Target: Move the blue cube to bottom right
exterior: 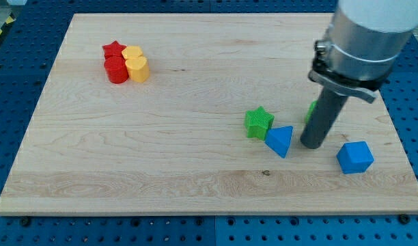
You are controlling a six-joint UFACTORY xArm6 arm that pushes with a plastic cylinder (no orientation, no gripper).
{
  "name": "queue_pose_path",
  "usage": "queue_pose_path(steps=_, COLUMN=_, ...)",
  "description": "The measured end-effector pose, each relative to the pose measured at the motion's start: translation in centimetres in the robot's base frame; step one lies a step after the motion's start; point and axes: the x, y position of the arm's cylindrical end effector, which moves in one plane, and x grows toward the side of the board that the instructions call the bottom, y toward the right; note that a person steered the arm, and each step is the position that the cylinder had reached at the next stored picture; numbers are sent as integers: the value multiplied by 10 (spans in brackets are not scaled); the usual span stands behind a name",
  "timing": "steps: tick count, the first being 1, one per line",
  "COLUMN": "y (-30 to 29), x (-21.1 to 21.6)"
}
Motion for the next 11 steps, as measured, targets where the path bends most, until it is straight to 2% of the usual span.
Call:
queue_pose_path(steps=1, y=46, x=25)
queue_pose_path(steps=2, y=53, x=25)
queue_pose_path(steps=3, y=53, x=0)
queue_pose_path(steps=6, y=75, x=20)
queue_pose_path(steps=8, y=85, x=5)
queue_pose_path(steps=10, y=90, x=26)
queue_pose_path(steps=11, y=109, x=31)
